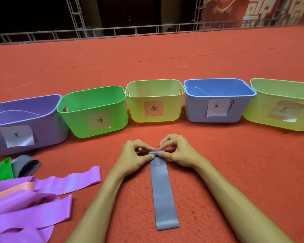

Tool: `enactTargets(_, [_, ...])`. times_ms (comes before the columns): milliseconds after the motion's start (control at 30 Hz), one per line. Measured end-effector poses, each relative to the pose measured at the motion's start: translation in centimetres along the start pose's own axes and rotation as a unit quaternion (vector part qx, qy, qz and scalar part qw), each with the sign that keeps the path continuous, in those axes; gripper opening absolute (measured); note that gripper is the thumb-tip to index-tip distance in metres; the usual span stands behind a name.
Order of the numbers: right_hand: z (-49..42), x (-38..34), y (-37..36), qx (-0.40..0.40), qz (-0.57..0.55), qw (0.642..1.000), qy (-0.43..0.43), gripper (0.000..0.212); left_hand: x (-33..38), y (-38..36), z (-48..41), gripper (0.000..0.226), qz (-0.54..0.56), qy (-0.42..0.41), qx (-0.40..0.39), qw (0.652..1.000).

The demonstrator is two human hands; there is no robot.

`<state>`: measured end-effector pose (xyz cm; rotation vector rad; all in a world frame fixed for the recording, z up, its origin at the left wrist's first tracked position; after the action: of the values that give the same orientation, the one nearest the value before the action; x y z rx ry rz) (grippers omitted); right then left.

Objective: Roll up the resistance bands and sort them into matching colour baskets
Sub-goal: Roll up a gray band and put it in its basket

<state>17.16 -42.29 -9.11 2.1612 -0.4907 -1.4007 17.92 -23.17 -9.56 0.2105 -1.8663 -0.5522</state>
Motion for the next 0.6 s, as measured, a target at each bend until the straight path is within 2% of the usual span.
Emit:
enactTargets(333, [-0.1,0.2,0.0,-0.017,0.0,1.0,-0.002,0.015,0.4,-0.1,0.1,0.015,-0.009,-0.001,-0.023,1.0])
enactTargets(600, [-0.1,-0.7,0.3,0.001,-0.016,1.0,0.014,0.003,0.1,0.2,0.0,0.022,0.034,-0.004,0.012,0.999])
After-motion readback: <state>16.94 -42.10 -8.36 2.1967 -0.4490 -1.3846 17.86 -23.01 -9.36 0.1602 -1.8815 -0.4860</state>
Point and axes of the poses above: each hand's wrist, its own z-axis away from the middle knuckle, its own y-axis out of the back of the hand, x = y × z, the point moved 6 cm from there along -z, towards the middle knuckle, and after that the axes turned 4 degrees about x, right-handed, at the moved point
